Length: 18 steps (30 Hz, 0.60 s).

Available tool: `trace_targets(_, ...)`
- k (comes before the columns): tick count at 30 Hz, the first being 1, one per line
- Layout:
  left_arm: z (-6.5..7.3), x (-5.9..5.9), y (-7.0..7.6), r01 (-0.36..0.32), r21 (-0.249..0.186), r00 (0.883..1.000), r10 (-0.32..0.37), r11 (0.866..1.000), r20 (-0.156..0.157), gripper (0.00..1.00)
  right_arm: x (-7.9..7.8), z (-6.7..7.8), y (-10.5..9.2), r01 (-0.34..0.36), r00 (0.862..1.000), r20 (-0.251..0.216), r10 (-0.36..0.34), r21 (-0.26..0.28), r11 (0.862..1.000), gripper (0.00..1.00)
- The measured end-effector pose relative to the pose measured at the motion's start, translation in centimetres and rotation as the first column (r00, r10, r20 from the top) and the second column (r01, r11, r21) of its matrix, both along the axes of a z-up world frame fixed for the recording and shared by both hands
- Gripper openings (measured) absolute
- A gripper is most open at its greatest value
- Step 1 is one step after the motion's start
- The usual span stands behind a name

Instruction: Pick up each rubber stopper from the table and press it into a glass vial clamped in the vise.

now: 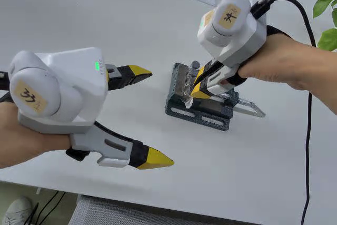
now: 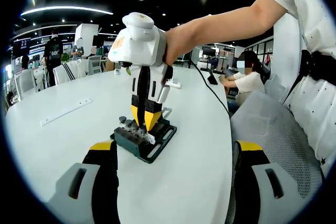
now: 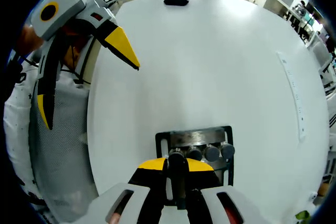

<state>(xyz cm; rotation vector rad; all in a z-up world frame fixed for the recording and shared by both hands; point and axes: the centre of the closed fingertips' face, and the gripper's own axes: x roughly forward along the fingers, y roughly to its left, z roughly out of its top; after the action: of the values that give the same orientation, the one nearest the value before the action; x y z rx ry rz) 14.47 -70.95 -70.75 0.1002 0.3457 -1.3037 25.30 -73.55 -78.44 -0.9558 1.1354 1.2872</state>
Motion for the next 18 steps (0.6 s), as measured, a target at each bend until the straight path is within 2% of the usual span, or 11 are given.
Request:
trace_targets(9,-0.1,0.0,0.0,0.001,-0.001,1.0,-0.001,1.0,-0.001,0.91,-0.1,0.1,-0.4,0.007,1.0,0.002,-0.007,0.001,1.0,0.1)
trace_targets(18,-0.1,-0.1,0.0,0.0,0.003,1.0,0.0,1.0,-0.002,0.91,-0.1,1.1,-0.1,0.015,1.0,0.019,-0.016,0.035,0.999,0.07)
